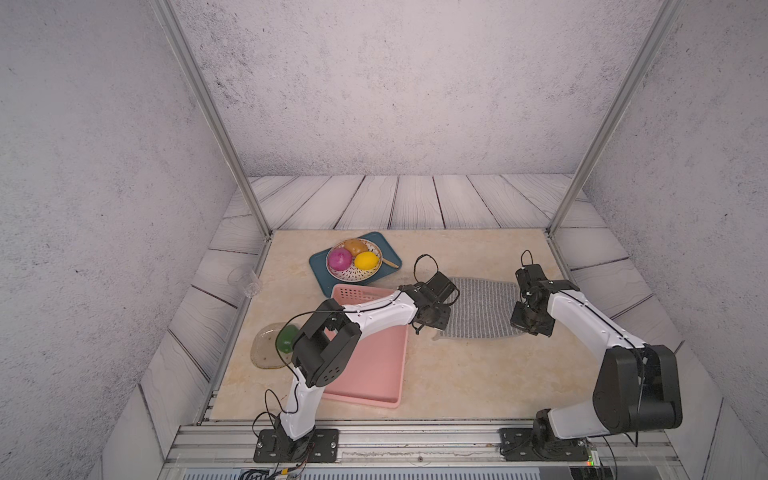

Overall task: Fold the square dishcloth
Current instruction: Flatten out the cleaning item at the center of the board.

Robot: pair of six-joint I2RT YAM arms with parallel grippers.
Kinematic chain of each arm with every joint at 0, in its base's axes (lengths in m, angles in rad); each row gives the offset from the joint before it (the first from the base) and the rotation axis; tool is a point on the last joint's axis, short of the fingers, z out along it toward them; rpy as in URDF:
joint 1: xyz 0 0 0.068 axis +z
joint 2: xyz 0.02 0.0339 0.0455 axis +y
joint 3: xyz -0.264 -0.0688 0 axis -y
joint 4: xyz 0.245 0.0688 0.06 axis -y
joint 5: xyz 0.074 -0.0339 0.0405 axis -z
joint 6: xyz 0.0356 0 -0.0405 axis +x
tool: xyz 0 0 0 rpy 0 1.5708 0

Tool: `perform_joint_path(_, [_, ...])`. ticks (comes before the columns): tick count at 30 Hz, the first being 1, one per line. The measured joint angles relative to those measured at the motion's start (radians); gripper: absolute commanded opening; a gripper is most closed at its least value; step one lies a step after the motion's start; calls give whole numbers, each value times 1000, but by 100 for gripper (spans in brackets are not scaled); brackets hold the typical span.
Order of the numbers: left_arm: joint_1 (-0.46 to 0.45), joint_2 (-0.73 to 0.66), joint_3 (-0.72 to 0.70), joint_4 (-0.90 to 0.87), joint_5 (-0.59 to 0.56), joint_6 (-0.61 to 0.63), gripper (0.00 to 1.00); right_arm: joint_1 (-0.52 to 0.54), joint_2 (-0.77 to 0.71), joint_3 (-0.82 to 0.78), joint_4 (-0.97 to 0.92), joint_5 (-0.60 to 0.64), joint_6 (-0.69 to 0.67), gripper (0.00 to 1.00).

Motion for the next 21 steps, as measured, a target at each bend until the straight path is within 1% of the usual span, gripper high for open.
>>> perform_joint_path(1, [-5,-1,-6,0,-2,-2,83,0,-8,-7,3,1,3,16])
perform_joint_path(2, [-8,-2,-8,-1,-4,-6,93,0,-15,-12,5,2,4,20])
perform_joint_path(3, [-10,-5,-8,-1,-4,-6,99,0,-21,-15,7,4,7,24])
perform_joint_path(4, [-11,-11,-8,0,-6,-9,100,0,-27,-16,10,5,8,28])
perform_joint_path(7, [-11,-45,-8,3,-8,1,100,0,-45,-14,16,14,9,33])
perform_joint_path(9, [-11,-73,-5,7,-13,11,100,0,-51,2,11,18,8,33])
perform_joint_path(11, [-11,-81,26,-2,-23,26,100,0,-53,34,11,21,2,33])
perform_joint_path(14, [-11,-61,124,-39,-47,69,100,0,-51,95,15,20,-17,33])
perform_joint_path(17, [-6,-13,248,-54,-62,128,98,0,-37,156,29,19,-34,33])
perform_joint_path(20, [5,58,359,-64,-53,187,91,-2,18,219,49,16,-53,34])
perform_joint_path(21, [15,97,407,-70,-41,211,87,-5,52,246,60,13,-63,34])
